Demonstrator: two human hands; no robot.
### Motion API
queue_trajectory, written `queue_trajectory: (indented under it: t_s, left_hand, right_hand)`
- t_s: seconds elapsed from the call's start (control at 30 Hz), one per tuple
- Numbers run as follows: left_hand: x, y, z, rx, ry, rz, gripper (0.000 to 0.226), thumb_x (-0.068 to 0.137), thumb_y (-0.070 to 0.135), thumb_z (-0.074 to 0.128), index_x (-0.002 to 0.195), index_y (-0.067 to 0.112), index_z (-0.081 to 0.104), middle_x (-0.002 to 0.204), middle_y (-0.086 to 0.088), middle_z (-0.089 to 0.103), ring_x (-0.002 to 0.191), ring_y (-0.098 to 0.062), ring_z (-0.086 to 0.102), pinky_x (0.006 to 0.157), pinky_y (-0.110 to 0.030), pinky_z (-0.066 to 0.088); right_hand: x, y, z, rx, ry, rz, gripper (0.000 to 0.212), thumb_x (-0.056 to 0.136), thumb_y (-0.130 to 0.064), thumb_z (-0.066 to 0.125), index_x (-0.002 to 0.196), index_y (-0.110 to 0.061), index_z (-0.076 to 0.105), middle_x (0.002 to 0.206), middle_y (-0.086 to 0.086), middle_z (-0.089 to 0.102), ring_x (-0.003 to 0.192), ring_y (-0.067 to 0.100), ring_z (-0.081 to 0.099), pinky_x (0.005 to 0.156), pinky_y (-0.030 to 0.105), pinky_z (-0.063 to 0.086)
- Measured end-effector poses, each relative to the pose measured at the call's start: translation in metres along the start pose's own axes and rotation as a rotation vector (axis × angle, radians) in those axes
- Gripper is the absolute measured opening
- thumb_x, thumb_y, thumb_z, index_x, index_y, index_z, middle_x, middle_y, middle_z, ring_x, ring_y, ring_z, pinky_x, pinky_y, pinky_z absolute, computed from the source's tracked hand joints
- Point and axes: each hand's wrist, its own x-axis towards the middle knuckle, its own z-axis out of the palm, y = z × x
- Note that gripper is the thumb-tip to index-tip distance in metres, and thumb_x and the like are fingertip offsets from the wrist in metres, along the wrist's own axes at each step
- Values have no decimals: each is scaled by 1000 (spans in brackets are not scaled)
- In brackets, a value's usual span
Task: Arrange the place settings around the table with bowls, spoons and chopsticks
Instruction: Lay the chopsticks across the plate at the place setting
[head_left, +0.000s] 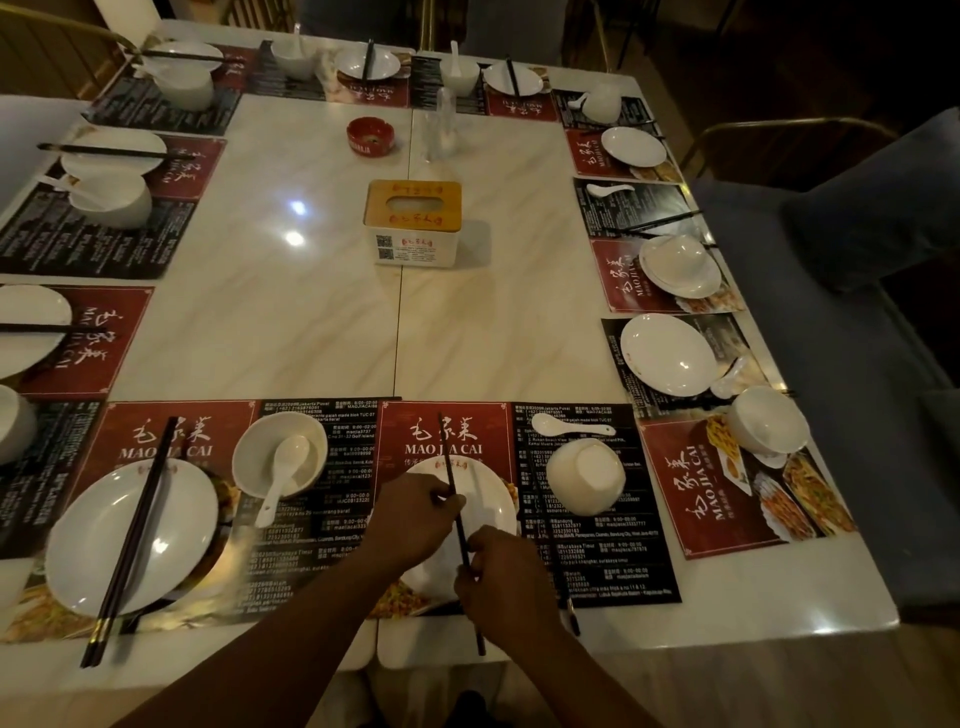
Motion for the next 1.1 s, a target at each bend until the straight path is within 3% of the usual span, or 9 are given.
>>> queue_trajectory:
  t_s: [0.17,0.27,0.33,0.5,0.7,0.93,1.1]
  left_hand:
    - [2,-6,0,-119,4,-76,13,92,19,68,96,10,76,75,0,75,61,-7,72,71,-37,62]
    - [3,-8,-3,-104,15,-91,9,92,18,67,95,12,73,75,0,74,61,-8,72,69,-34,62]
    - [5,-11,-3,-84,10,-98,9,92,17,68,96,11,73,78,-1,74,62,-9,72,67,-33,62]
    - [14,-22,2,19,-61,-110,12,92,20,68,97,13,76,83,1,75,65,-6,71,70,-28,62]
    - [25,-25,8,84,-84,-139,11,90,24,69,90,16,78,76,6,74,65,-2,69,76,-27,60]
    - [34,-26,8,76,-84,-146,9,89,23,72,87,16,78,76,6,73,68,-4,70,77,-31,60]
    - [35,-27,6,56,-62,-141,9,89,21,72,89,15,78,78,3,74,68,-4,70,72,-24,58]
  right_hand:
    - [0,4,-2,40,14,-1,27,92,-40,61,114,-24,66,98,-6,70,89,8,64,80,22,53]
    - [6,28,-13,-48,51,60,12,96,-36,58,99,-26,62,93,-10,61,83,4,57,72,17,48]
    - [9,50,-22,-132,111,121,6,94,-32,60,95,-26,60,95,-8,58,84,6,56,73,22,52]
    - [12,85,-27,-167,118,174,27,91,-24,66,117,-19,60,117,-1,57,102,17,61,84,32,57]
    - [21,88,-21,-135,108,201,20,88,-11,67,107,-14,63,101,3,64,90,18,63,78,32,56]
    - [22,85,-30,-7,41,276,9,86,-12,70,91,-16,65,83,-5,64,79,10,62,74,23,53]
    - [20,62,-35,123,59,279,13,85,-13,72,93,-22,66,81,-10,64,76,3,58,64,10,39]
